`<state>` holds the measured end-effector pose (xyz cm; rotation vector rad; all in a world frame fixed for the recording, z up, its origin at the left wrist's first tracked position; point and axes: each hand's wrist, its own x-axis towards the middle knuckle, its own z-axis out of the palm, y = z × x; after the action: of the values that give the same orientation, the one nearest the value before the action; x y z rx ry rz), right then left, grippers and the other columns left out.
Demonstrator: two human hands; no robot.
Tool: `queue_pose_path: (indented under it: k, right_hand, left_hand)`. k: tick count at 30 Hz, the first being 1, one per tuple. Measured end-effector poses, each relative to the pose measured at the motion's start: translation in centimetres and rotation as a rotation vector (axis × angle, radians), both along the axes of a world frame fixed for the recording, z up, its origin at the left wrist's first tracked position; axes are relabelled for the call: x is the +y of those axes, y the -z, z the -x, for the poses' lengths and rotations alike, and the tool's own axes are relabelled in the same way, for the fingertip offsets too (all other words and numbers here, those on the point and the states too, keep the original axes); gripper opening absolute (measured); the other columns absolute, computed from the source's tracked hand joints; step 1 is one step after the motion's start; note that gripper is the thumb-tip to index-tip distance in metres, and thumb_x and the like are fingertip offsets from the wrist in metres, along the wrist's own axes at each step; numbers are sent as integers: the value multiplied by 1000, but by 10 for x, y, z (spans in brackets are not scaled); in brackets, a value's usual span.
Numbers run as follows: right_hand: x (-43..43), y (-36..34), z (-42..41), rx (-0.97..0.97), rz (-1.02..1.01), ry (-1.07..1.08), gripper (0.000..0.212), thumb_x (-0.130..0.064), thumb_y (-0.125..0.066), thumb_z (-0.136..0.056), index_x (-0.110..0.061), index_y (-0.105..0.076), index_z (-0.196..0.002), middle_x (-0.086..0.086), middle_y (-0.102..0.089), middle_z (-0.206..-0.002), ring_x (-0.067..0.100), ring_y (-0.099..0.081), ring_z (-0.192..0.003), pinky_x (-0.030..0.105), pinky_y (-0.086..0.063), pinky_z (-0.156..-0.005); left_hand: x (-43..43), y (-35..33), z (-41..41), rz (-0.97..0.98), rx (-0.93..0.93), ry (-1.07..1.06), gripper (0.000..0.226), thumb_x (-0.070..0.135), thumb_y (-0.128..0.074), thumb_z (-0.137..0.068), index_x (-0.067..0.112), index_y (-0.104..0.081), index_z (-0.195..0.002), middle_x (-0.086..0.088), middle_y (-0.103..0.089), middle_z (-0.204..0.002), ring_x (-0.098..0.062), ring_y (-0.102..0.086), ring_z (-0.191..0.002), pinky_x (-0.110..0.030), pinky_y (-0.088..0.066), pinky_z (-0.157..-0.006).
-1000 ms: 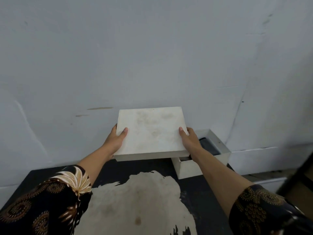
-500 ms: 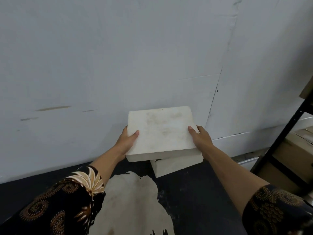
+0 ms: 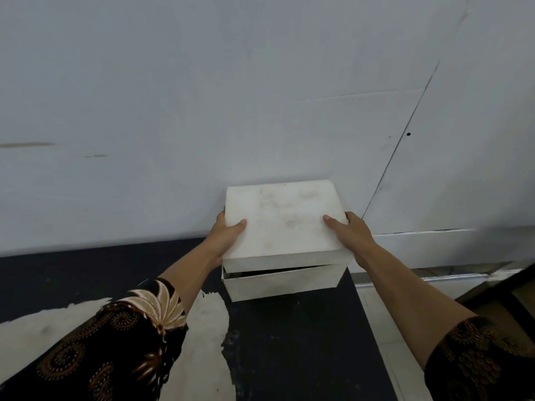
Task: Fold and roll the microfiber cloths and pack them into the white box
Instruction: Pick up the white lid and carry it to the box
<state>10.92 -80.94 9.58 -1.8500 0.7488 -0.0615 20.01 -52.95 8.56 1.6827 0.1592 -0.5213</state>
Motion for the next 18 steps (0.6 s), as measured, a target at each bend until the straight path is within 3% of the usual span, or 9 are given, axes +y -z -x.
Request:
queue_pose_path:
  k: [6,10,18]
  right_hand:
    - [-18,11,-18,-7,-2,-31,56,-55,-66,-84,-20,-56,-126,-3,-63,-116,23,-61,-106,45,-51,-96]
    - [-23,15,-16,-10,-13,-50,54,-55,-67,-81,-22,-58,-123,-5,-65,-113,22,-62,-104,45,-51,-96]
    - [-12,14,-4,-23,-19,-80,48,-48,-67,-86,-21,-56,-124,-5,-61,-110,20,-59,-100,35,-49,-84]
  left_hand:
    - [-14,2,2,-48,-6,-64,60,30,-58,-98,23,-28,-149,0,-52,-135,-24,-57,-114,-42,-51,-94]
    - [-12,5,5,-32,-3,-88,60,30,-61,-96,21,-32,-148,-3,-56,-135,-25,-61,-112,-45,-53,-94]
    - [-2,6,21,-25,4,-67,46,25,-59,-98,18,-44,-141,-3,-63,-127,-24,-66,-107,-38,-57,-81]
